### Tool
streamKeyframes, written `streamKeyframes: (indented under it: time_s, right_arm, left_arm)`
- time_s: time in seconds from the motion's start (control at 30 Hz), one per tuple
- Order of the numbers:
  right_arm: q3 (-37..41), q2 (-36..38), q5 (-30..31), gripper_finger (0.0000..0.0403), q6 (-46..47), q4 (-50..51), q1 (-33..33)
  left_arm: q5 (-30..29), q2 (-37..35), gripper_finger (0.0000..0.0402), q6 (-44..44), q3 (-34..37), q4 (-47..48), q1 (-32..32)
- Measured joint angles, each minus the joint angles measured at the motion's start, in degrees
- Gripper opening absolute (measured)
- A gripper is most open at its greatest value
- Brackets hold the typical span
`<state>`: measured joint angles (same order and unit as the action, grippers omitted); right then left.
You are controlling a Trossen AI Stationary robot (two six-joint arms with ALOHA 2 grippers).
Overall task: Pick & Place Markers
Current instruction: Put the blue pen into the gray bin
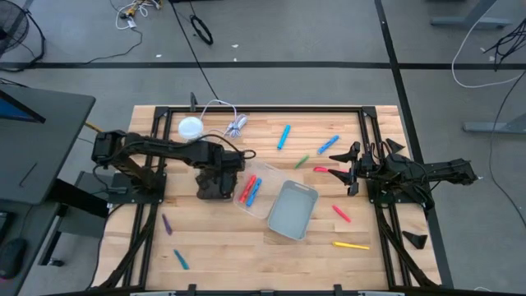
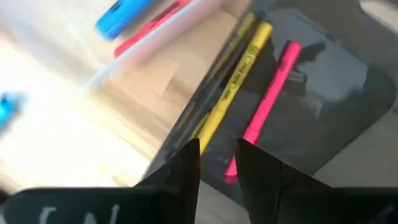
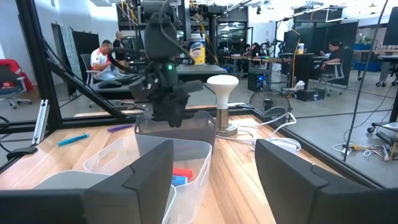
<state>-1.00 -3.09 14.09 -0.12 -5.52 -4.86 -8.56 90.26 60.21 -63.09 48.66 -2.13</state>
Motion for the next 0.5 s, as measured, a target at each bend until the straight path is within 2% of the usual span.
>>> streamKeyframes:
  time_s: [0.3,0.5]
  right_arm:
    - [0.0,0.0,0.0,0.0229,0.0,0.0,0.0]
    - [0.0,0.0,0.0,0.0229,0.0,0.0,0.0]
  left_arm:
    - [-3.2,-2.0,0.0108,-33.1,0.0,1.3,0.0]
    - [-4.3,-2.5,0.0108,-51.9,0.0,3.4,0.0]
